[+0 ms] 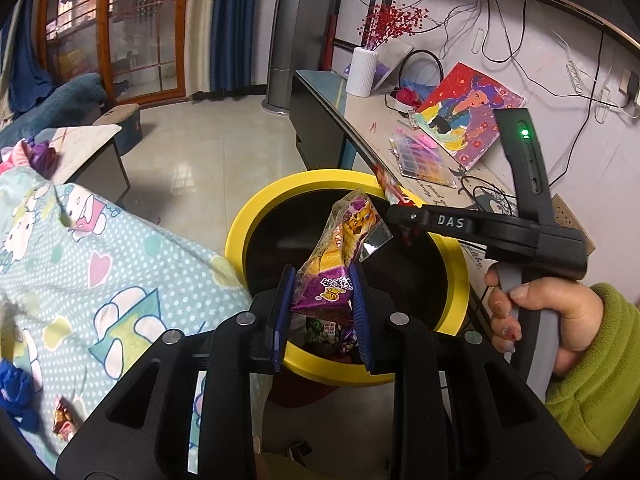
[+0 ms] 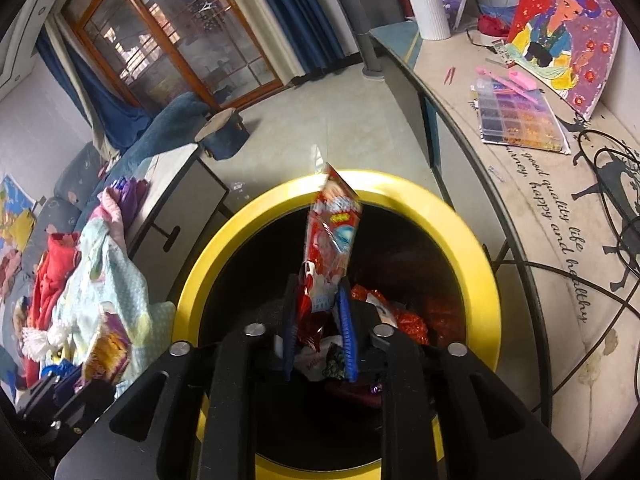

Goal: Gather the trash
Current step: 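Open both tools to drop the wrappers into the bin, then move both tools back over the remaining trash on the bed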

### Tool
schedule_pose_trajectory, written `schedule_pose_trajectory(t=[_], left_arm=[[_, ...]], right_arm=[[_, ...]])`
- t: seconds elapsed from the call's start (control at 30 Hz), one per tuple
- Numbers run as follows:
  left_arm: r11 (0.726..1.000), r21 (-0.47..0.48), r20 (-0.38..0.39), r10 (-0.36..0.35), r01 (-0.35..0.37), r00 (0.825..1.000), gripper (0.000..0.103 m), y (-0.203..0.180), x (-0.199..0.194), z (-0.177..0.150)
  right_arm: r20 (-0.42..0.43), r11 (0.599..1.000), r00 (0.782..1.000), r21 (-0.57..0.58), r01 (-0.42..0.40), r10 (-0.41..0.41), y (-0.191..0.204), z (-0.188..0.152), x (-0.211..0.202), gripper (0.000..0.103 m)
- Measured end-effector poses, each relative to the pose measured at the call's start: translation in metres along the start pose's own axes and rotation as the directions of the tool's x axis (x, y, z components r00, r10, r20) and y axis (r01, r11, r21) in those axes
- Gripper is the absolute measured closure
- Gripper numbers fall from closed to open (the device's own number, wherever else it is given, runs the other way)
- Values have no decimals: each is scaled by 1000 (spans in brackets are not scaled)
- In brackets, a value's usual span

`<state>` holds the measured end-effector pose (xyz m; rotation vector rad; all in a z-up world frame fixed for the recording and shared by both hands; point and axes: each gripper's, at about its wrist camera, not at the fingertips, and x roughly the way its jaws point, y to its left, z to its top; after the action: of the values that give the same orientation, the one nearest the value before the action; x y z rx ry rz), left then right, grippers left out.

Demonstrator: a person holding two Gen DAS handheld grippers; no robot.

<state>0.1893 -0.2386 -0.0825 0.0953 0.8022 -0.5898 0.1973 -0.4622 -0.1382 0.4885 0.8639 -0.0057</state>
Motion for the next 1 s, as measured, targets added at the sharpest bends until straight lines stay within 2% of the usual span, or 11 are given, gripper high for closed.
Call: schedule_pose_trajectory(t=[0.1,0.17,0.23,0.3,0.53,0.63,0.87,1.0], left_arm=[[1000,-3,-2,0,0,1000,81,-1,2,2],[1000,-6,0,-1,1,1000,74,0,2,3],[1000,-24,1,-5,5,1000,59,3,2,1],[999,-40,4,-10,10,1000,53,6,1,0],[995,-103,43,4,0,999,17,20,-14,-2],[993,-114,60,36,-29,998,11,24,-23,-3],[987,-117,109,123,-110,986,11,37,-48,-9],[977,-137,142,180,-161,973,11,47,-65,-14]], right_arm=[[10,1000,1000,12,1,-1,-2,1,-3,70],[12,1000,1000,18,2,-2,-3,3,-4,66],[17,1000,1000,26,1,-1,-4,3,-5,63],[20,1000,1000,30,2,-3,-5,3,-6,62],[44,999,999,40,-6,4,1,5,-12,52],[56,999,998,39,-19,17,6,5,-16,50],[73,997,994,-21,-74,76,37,4,-30,43],[80,992,990,-66,-110,115,56,1,-39,42]])
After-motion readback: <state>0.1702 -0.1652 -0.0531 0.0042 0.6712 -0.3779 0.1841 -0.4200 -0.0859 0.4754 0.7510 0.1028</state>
